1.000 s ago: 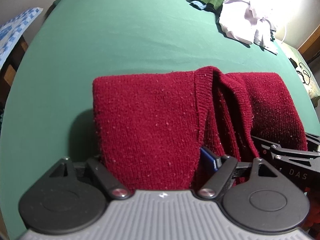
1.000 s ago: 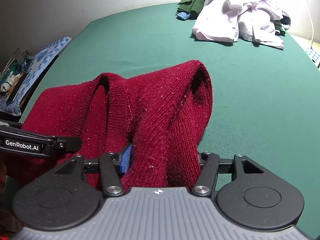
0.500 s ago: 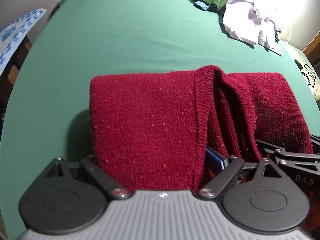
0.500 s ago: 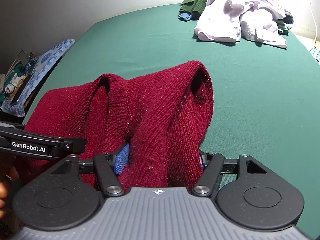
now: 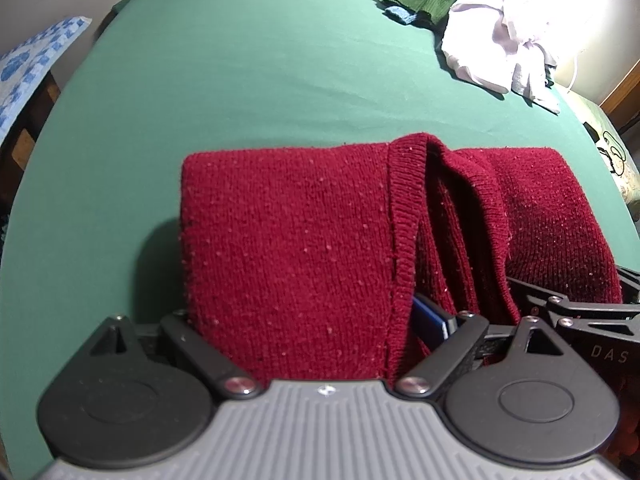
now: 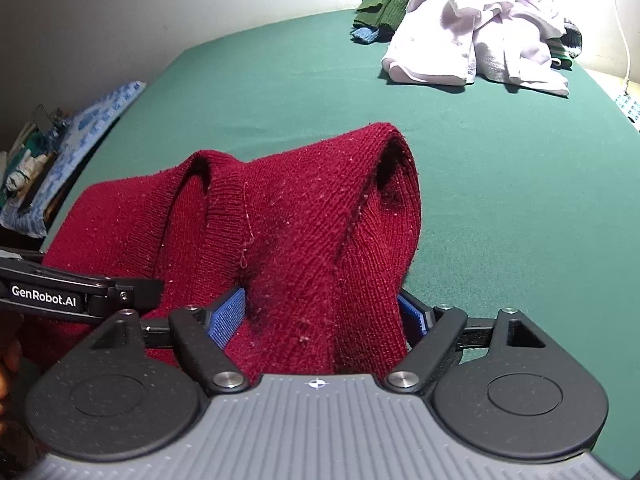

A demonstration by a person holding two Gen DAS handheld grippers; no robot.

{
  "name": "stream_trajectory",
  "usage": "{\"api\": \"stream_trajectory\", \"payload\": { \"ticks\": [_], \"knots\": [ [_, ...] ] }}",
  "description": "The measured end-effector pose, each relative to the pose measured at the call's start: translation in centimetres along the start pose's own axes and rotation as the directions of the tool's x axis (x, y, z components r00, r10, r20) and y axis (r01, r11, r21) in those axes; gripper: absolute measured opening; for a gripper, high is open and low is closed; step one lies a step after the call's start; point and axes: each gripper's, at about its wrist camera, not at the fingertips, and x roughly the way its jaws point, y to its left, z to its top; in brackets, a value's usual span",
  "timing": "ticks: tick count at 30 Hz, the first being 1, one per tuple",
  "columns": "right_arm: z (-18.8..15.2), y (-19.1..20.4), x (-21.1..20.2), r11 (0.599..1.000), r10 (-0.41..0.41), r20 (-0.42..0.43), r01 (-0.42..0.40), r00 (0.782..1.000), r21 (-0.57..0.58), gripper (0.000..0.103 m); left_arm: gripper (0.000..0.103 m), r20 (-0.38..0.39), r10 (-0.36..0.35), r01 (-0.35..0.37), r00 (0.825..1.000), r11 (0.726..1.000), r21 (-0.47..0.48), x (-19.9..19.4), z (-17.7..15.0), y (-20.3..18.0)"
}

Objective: Fold clothes
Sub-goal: 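Hold the red sweater bundle's edges closed with both grippers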

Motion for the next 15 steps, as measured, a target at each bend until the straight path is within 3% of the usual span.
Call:
{"api": "stream_trajectory", "payload": {
  "ticks": [6,11,15],
  "knots": [
    [0.13,0.03,-0.06,1.000,0.005,-0.010,-0.005,1.000,-0.029,0.079,0.089,0.002,-0.014,0.014,1.000,1.000,0.002,-0.14,0.04,0.25],
    [0.36,0.15,-0.05,0.999,0.022,-0.030,-0.024,0.999,-0.046,0.062,0.089,0.006,-0.006,0.006,1.000,1.000,0.002,-0.15,-0.05,0.10],
    [0.35,0.17,-0.01,0.998,0.031,-0.036,-0.033,0.999,-0.050,0.058,0.087,0.024,0.008,-0.008,1.000,1.000,-0.003,-0.25,-0.37,-0.06]
  ]
}}
